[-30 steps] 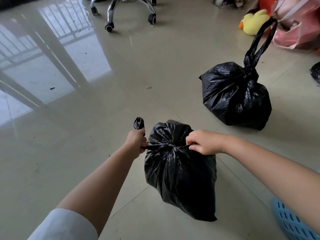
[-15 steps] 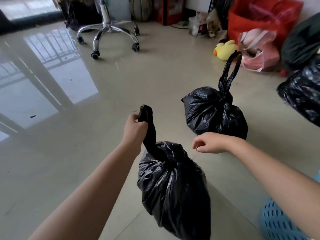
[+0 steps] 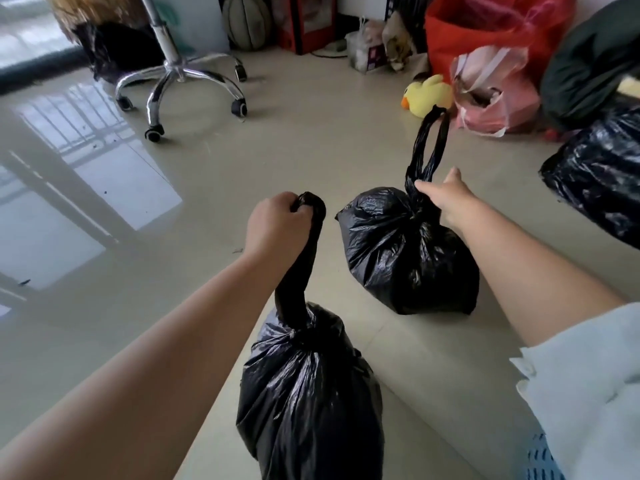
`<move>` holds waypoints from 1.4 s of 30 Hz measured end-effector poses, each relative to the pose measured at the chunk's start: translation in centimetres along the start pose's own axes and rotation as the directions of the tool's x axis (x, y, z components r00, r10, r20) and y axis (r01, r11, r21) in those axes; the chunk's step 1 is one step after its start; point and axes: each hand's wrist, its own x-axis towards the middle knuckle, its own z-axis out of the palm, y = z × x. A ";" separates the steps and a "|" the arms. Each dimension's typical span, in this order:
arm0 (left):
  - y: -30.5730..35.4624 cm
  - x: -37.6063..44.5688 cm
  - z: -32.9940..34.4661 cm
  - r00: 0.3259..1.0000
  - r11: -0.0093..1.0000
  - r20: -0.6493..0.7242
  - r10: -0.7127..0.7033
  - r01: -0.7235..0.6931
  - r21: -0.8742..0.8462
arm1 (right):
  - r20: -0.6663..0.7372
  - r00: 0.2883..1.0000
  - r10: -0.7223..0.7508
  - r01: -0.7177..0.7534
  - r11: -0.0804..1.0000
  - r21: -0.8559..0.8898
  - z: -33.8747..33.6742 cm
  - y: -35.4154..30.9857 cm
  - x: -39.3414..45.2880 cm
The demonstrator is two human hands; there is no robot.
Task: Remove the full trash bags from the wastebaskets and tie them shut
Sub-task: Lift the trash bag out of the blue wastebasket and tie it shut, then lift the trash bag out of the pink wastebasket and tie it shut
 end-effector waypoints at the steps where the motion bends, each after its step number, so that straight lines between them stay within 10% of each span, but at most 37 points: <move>1: 0.0 0.1 0.2 1.000 1.000 0.002 -0.012 0.012 0.010 | 0.019 1.000 0.015 -0.016 0.997 0.072 0.2 -0.2 0.5; 10: -1.2 -0.1 2.0 0.960 0.914 0.137 -0.244 0.275 -0.300 | 0.143 0.953 -0.268 0.272 0.962 -0.009 1.7 -0.8 -1.4; 20: -1.1 -3.7 -0.1 0.917 0.822 0.352 -0.188 0.343 -0.454 | 0.147 0.900 -0.411 0.427 0.899 -0.102 -0.4 -5.7 -9.9; 25: 3.7 -6.0 -7.3 0.935 0.992 0.344 -0.085 0.113 -0.063 | 0.141 0.948 -0.284 0.317 0.871 -0.375 -2.2 -11.2 -15.8; 31: 12.7 -9.1 -18.1 0.972 0.946 0.218 -0.089 0.014 0.324 | 0.146 0.959 -0.242 0.282 0.840 -0.463 -7.3 -21.1 -22.9; 42: 36.0 -16.5 -38.5 0.841 0.452 0.489 0.232 -0.538 0.712 | 0.175 0.870 -0.461 0.458 0.625 -0.632 -23.5 -42.0 -41.7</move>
